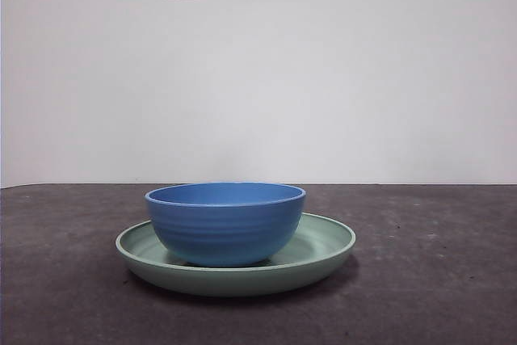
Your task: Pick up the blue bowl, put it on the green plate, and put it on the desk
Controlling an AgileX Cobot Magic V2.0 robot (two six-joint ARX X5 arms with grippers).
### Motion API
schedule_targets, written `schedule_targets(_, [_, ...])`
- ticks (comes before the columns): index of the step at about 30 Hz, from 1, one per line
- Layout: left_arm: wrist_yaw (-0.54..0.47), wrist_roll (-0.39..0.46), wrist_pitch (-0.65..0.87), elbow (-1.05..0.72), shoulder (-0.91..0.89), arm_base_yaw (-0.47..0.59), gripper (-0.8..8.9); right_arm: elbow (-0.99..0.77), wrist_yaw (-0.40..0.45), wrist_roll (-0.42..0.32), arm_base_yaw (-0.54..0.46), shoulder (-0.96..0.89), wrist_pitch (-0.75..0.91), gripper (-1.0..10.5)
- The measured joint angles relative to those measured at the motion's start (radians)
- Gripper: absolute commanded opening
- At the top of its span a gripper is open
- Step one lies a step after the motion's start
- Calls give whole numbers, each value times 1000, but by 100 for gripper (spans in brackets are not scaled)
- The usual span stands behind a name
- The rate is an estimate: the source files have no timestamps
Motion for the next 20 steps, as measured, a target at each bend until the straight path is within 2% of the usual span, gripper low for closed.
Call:
schedule_targets(3, [0,-2,39,-15,0,0,26,0,0,0,0,0,0,20])
schedule_targets(20, [0,-4,39,-15,0,1,26,0,0,0,0,0,0,20])
